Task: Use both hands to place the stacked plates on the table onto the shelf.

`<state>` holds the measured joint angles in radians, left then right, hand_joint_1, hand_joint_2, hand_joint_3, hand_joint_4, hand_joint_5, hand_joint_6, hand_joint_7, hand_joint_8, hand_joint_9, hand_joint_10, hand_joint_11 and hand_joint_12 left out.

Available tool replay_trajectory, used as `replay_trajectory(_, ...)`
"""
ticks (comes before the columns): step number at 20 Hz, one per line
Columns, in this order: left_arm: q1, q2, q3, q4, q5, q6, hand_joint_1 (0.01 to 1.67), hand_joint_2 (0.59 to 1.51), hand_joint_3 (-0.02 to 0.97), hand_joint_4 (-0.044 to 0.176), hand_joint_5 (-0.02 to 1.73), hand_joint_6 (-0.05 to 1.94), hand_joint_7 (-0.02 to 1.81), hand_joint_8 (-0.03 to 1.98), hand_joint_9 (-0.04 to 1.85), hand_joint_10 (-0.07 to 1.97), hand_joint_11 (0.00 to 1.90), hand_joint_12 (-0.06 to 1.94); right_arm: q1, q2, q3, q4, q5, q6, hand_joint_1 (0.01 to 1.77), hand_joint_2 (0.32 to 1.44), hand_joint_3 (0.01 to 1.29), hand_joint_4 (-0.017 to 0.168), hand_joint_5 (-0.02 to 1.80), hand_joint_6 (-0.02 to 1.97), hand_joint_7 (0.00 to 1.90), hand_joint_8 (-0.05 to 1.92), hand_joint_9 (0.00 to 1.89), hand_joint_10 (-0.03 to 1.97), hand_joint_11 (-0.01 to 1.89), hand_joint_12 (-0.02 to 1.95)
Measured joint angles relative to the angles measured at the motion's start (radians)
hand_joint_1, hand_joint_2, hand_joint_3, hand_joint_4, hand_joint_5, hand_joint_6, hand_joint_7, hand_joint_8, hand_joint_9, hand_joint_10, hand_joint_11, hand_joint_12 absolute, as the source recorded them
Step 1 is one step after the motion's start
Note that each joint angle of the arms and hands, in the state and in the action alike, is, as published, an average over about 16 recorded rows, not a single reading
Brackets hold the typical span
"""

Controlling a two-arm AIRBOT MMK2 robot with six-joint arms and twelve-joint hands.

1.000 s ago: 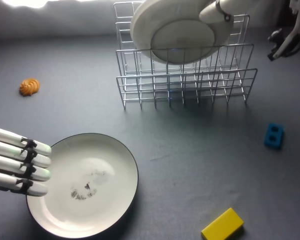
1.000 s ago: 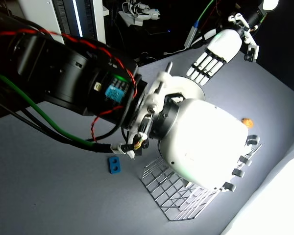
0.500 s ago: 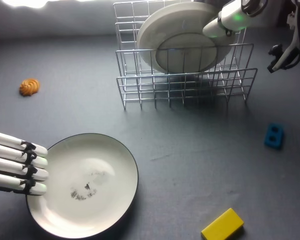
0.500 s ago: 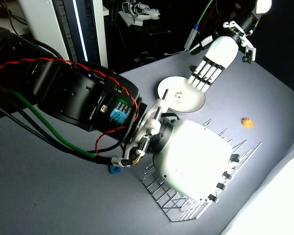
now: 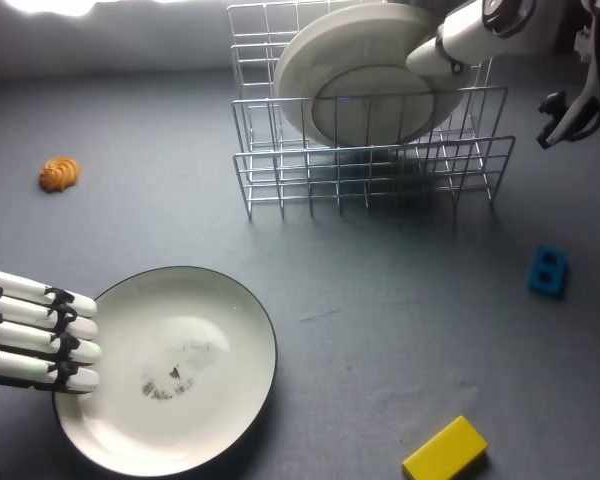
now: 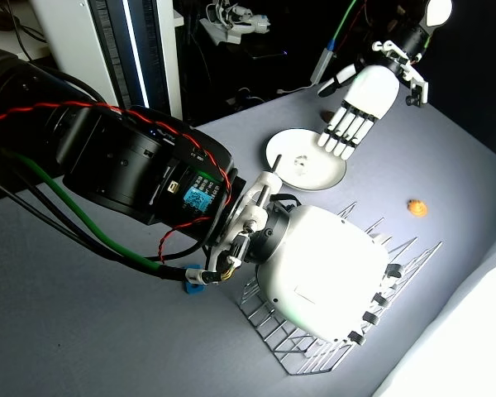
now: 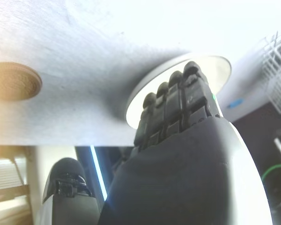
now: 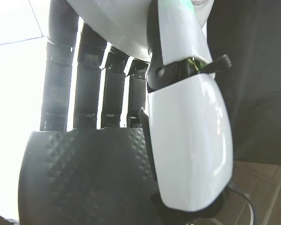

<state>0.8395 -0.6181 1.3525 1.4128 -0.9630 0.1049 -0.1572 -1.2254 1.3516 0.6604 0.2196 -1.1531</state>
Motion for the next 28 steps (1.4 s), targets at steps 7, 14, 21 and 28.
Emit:
replay_trajectory(7,0.059,0.003,-0.037,-0.064,0.042,0.001,0.02,1.048,0.020,0.000,0.01,0.01,0.02,0.01,0.02,0.00,0.02,-0.02,0.013,0.010,-0.019,-0.019,-0.003,-0.002,1.23,1.06,0.02,-0.005,0.77,0.66,0.92,0.51,0.87,0.64,0.62,1.29)
replay_trajectory(14,0.120,0.007,-0.083,-0.141,0.081,0.001,0.01,1.048,0.020,-0.004,0.00,-0.01,0.01,0.00,0.01,0.00,0.02,-0.02,0.035,0.040,-0.073,-0.123,0.041,-0.001,1.14,1.09,0.01,-0.002,0.72,0.27,0.88,0.18,0.77,0.45,0.44,1.33)
replay_trajectory(21,0.169,0.015,-0.133,-0.238,0.115,0.002,0.01,1.053,0.020,-0.007,0.00,-0.01,0.00,0.00,0.00,0.00,0.02,-0.02,0.048,0.089,-0.205,-0.378,0.156,0.003,1.07,1.07,0.01,0.000,0.48,0.14,0.57,0.07,0.47,0.27,0.21,1.07)
replay_trajectory(28,0.184,0.027,-0.164,-0.337,0.130,0.003,0.01,1.053,0.020,-0.004,0.01,0.00,0.01,0.00,0.00,-0.01,0.02,-0.01,0.011,0.123,-0.362,-0.671,0.278,-0.010,1.09,0.96,0.02,0.002,0.17,0.04,0.19,0.02,0.15,0.09,0.03,0.54)
